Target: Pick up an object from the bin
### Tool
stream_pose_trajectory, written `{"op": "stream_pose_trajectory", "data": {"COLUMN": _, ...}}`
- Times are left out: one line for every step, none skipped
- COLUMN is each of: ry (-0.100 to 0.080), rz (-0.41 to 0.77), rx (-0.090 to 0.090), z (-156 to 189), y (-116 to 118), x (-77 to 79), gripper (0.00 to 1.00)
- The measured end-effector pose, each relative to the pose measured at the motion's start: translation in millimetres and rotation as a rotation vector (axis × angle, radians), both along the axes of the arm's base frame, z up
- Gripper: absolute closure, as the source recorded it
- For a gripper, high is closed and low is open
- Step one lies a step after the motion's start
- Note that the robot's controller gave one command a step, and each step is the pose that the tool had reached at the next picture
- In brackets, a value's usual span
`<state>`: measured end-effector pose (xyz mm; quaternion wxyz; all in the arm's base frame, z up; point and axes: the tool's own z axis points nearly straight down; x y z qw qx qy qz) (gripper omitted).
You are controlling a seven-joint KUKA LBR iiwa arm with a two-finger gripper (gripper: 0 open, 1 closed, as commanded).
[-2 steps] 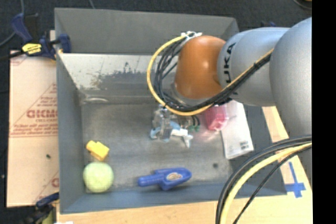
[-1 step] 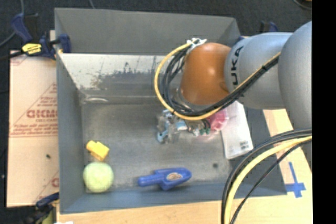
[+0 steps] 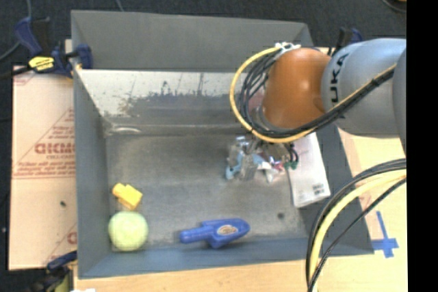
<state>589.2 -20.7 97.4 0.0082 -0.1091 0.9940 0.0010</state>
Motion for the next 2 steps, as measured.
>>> {"op": "stream_pose_trajectory", "data": {"ry": -0.006, "rz": -0.026, "rx": -0.003, "z": 84, "y": 52, "x": 22.2, "gripper": 1.00}}
{"op": "stream_pose_trajectory", "data": {"ry": -0.009, "rz": -0.028, "rx": 0.001, "z": 100, "y": 64, "x": 29.3, "gripper": 1.00}}
